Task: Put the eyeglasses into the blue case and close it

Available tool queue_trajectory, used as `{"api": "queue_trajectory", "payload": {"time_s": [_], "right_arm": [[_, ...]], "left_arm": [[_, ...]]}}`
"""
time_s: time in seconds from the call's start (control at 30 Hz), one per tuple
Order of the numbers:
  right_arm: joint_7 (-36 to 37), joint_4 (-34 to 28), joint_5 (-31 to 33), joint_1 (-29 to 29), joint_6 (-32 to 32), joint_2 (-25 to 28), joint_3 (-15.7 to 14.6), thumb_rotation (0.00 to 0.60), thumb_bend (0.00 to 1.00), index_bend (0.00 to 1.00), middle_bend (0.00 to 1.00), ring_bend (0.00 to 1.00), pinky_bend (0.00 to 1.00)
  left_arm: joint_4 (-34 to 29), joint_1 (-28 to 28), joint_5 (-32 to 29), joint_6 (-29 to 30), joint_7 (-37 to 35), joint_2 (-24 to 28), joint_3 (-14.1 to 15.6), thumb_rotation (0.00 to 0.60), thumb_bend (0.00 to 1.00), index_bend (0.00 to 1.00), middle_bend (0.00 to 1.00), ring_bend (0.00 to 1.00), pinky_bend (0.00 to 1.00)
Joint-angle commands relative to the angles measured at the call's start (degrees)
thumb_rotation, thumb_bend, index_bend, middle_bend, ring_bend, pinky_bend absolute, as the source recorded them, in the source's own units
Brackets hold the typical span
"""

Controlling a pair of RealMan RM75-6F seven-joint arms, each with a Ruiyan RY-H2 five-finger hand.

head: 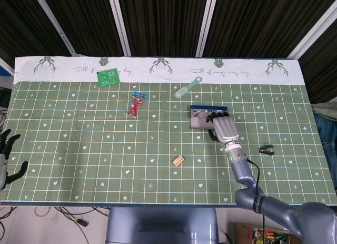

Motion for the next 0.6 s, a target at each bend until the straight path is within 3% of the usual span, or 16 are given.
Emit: {"api": "queue_trajectory", "payload": {"time_s": [0.03,0.6], "right_arm": [[1.0,2.33,0.58,0.77,-1.43,-0.78,0.43,0.6,0.49,0.43,0.33,0.31,0.25],[3.38,4.05,0.28,1.35,-2.47,-1.84,0.25,0.6,0.49,0.54,0.34,0.31,0.25]], "left_arm": [[-0.01,0.02,-0.03,0.04,-0.08,0.02,-0.04,0.6,0.35,0.14,0.0,0.0,0.0],[-0.08,0.02,-0.16,-0.1,-0.22,0.12,-0.06,0.6,0.35,0.14,0.0,0.0,0.0]]}}
